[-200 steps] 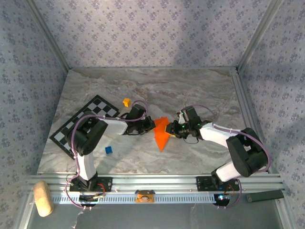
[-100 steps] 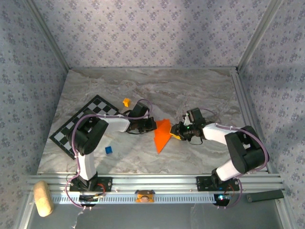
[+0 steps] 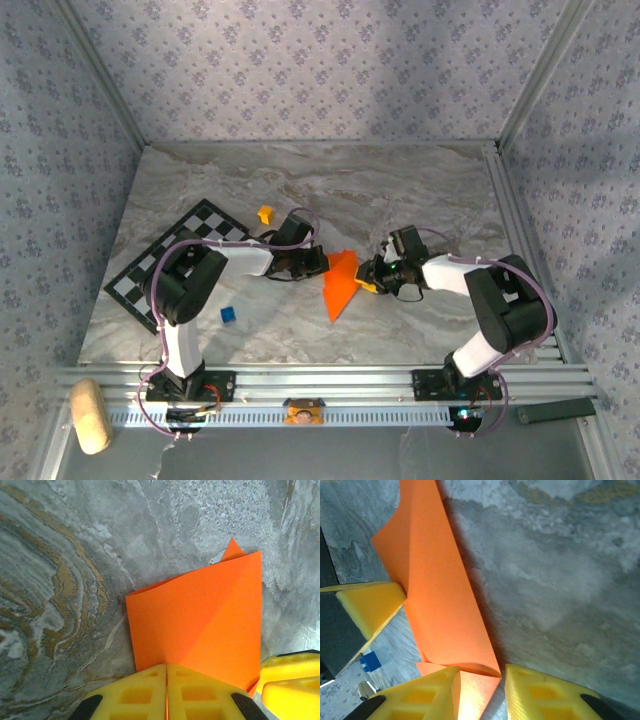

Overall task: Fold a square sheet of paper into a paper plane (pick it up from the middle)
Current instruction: Fold the wing for the fifth time at the center of the table.

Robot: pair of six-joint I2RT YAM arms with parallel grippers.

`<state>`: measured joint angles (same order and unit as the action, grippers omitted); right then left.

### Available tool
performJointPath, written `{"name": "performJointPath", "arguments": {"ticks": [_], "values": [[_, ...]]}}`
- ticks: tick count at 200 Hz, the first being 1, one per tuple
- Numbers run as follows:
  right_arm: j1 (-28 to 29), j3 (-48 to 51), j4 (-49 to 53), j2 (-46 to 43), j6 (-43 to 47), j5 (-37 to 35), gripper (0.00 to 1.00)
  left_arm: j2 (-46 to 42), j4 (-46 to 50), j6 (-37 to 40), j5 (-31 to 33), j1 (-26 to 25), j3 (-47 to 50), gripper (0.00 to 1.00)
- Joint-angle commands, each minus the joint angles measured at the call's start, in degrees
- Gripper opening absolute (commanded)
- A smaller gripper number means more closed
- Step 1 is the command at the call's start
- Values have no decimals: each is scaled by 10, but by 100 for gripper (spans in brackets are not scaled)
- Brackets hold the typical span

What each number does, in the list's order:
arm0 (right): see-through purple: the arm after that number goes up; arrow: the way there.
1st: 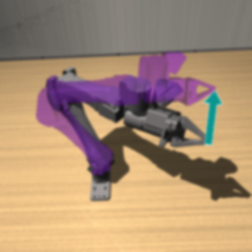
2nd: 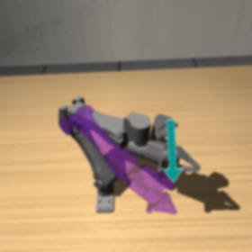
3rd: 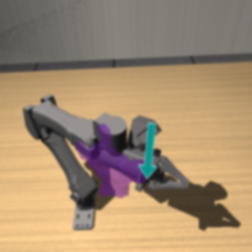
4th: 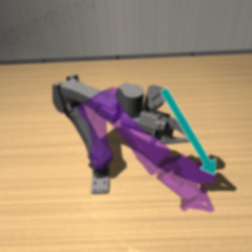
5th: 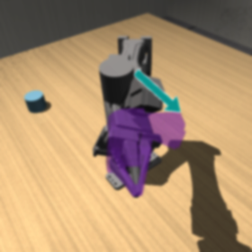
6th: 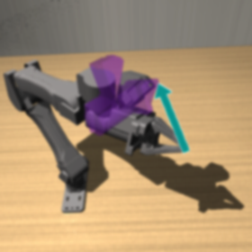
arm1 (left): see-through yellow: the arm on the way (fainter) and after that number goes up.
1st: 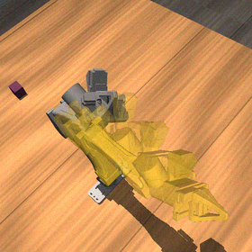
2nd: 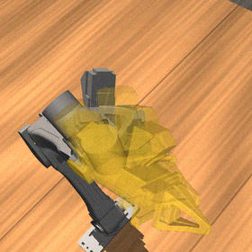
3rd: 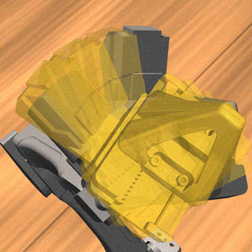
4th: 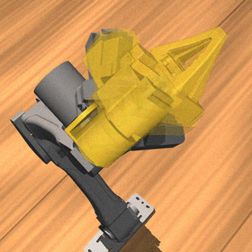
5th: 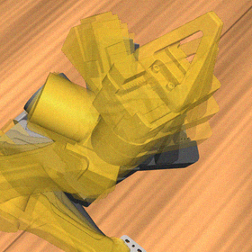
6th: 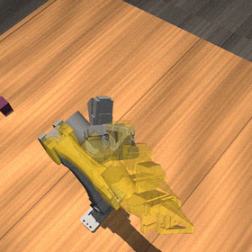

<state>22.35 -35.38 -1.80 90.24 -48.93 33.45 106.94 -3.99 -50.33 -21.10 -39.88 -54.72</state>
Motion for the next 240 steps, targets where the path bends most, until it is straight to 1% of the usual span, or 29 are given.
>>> {"name": "performJointPath", "arguments": {"ticks": [1, 45, 77, 109, 153, 164, 167, 187, 240], "values": [[-5, -19, -15, 8, -5, 16, 30, 13, 33, 12, -2, -3, -6, 8], [-16, -29, -17, 9, 18, 33, 29, 13, 31, 11, -2, -3, -6, 8], [-25, -39, -21, 19, 45, 71, 29, 13, 31, 12, -3, -3, -5, 8], [-32, -61, 0, 45, 86, 109, 28, 15, 30, 13, -3, -3, -7, 8], [-45, -84, 27, 72, 124, 132, 28, 14, 32, 12, -3, -3, -7, 8], [-49, -90, 34, 79, 125, 145, 28, 14, 31, 13, -3, -3, -6, 8], [-49, -91, 35, 82, 142, 149, 28, 14, 31, 12, -3, -3, -5, 8], [-50, -98, 36, 94, 153, 169, 28, 15, 33, 13, -3, -3, -7, 8], [-54, -107, 42, 112, 167, 176, 27, 14, 38, 17, -3, -3, -12, 8]]}}
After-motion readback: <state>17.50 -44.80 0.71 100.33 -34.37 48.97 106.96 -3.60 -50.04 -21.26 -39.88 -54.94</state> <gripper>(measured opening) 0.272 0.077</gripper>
